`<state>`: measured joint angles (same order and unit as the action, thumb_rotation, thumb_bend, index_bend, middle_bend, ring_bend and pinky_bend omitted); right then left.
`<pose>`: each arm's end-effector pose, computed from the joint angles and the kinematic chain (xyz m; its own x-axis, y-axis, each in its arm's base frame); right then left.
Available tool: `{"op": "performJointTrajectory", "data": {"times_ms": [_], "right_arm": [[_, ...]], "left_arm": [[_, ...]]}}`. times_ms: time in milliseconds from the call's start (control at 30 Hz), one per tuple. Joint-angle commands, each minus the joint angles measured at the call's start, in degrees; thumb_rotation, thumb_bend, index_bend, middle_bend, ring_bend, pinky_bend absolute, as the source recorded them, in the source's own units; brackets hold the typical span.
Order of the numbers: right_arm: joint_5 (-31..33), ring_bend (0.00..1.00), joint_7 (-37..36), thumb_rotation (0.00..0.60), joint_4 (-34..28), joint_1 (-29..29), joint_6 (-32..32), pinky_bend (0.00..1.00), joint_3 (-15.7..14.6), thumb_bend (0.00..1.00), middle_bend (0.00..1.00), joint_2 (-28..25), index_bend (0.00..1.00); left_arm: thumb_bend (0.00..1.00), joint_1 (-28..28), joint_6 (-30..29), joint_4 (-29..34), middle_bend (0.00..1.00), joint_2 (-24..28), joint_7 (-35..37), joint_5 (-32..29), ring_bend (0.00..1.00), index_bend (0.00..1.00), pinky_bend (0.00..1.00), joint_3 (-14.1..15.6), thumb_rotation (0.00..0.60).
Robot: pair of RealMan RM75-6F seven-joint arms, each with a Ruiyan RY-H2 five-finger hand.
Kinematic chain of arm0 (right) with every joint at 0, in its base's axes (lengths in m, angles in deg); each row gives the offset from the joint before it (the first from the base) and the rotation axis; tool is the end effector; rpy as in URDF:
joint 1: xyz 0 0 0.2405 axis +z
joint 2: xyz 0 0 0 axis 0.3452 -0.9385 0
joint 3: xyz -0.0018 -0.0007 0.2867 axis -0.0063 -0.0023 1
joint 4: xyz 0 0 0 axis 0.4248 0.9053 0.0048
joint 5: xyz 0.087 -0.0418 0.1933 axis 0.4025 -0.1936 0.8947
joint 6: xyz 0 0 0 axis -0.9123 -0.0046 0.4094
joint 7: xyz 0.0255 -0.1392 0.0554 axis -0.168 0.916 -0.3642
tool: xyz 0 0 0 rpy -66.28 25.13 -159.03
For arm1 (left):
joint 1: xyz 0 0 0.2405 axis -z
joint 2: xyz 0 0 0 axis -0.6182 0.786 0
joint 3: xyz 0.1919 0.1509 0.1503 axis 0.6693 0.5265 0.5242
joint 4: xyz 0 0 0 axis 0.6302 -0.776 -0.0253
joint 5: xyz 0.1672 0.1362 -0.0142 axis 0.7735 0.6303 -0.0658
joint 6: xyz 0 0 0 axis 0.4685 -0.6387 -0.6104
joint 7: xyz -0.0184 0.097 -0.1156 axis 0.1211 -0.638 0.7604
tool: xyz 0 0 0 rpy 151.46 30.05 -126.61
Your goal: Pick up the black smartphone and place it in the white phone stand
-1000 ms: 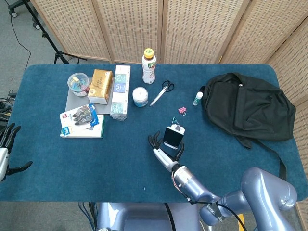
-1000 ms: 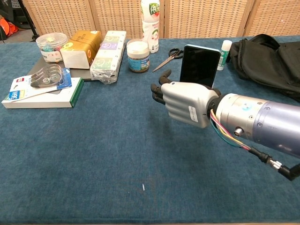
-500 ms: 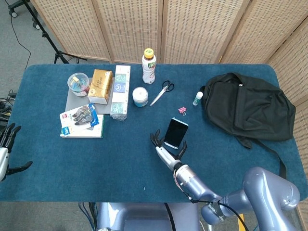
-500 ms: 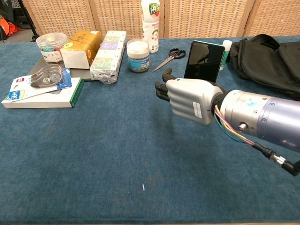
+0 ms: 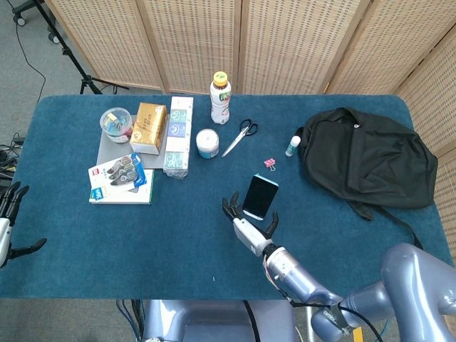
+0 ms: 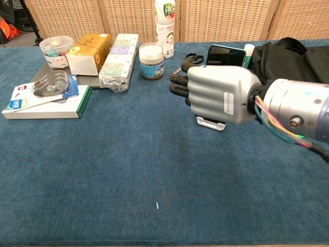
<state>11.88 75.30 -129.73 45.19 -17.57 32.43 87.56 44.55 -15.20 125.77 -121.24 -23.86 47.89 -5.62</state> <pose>-0.0828 -0.3133 -0.0410 0.7182 0.6322 -0.2907 0.5628 -0.2821 0.7769 -0.3475 0.2057 0.1811 0.3352 -0.0167 0.9420 0.9421 -0.0003 -0.3353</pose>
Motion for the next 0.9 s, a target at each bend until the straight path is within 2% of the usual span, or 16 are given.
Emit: {"op": "performJointTrajectory", "data": {"times_ms": [33,67,100,200,300,433,600,733,900], "right_arm": [[-20.8,0.03,-28.0,0.6,1.8,-1.0,2.1,0.19,-3.1,0.15,0.05,-12.0,0.24],[-26.8,0.03,-36.9,0.6,5.5,-1.6,1.4,0.19,-3.9,0.16,0.05,-13.7,0.24],[-30.5,0.03,-42.5,0.6,8.4,-2.1,0.4,0.19,-4.5,0.15,0.05,-14.6,0.24],[-37.7,0.03,-56.3,0.6,16.6,-4.9,-4.8,0.19,-5.4,0.13,0.05,-16.8,0.22],[-40.6,0.03,-68.1,0.6,23.2,-9.1,-11.7,0.19,-4.6,0.06,0.05,-18.7,0.18],[-39.0,0.02,-80.1,0.6,25.7,-14.9,-17.9,0.17,-1.8,0.0,0.01,-20.2,0.11],[-30.9,0.0,-92.9,0.6,21.7,-24.1,-22.5,0.11,2.0,0.0,0.0,-21.4,0.08],[-27.0,0.0,-100.3,0.6,20.6,-30.8,-24.2,0.11,3.4,0.0,0.0,-20.5,0.08],[-24.3,0.0,-107.8,0.6,22.9,-39.1,-25.6,0.11,4.1,0.0,0.0,-17.2,0.08]], "left_arm": [[0.0,-0.2,-0.6,0.2,0.0,0.1,0.1,0.5,0.0,0.0,0.0,0.1,0.6],[0.0,-0.3,-0.9,0.3,0.0,0.1,0.1,0.7,0.0,0.0,0.0,0.2,0.6],[0.0,-0.4,-1.0,0.3,0.0,0.1,0.1,0.9,0.0,0.0,0.0,0.2,0.6],[0.0,-0.6,-1.6,0.6,0.0,0.2,0.3,1.4,0.0,0.0,0.0,0.4,0.6],[0.0,-0.9,-2.2,0.8,0.0,0.4,0.5,1.9,0.0,0.0,0.0,0.5,0.6],[0.0,-1.1,-2.8,0.9,0.0,0.5,0.8,2.6,0.0,0.0,0.0,0.7,0.6],[0.0,-1.7,-4.3,1.1,0.0,0.8,1.3,3.8,0.0,0.0,0.0,1.0,0.6],[0.0,-2.2,-5.5,1.0,0.0,0.9,1.7,4.7,0.0,0.0,0.0,1.2,0.6],[0.0,-2.7,-7.0,0.7,0.0,0.6,1.4,5.3,0.0,0.0,0.0,1.1,0.6]]}}
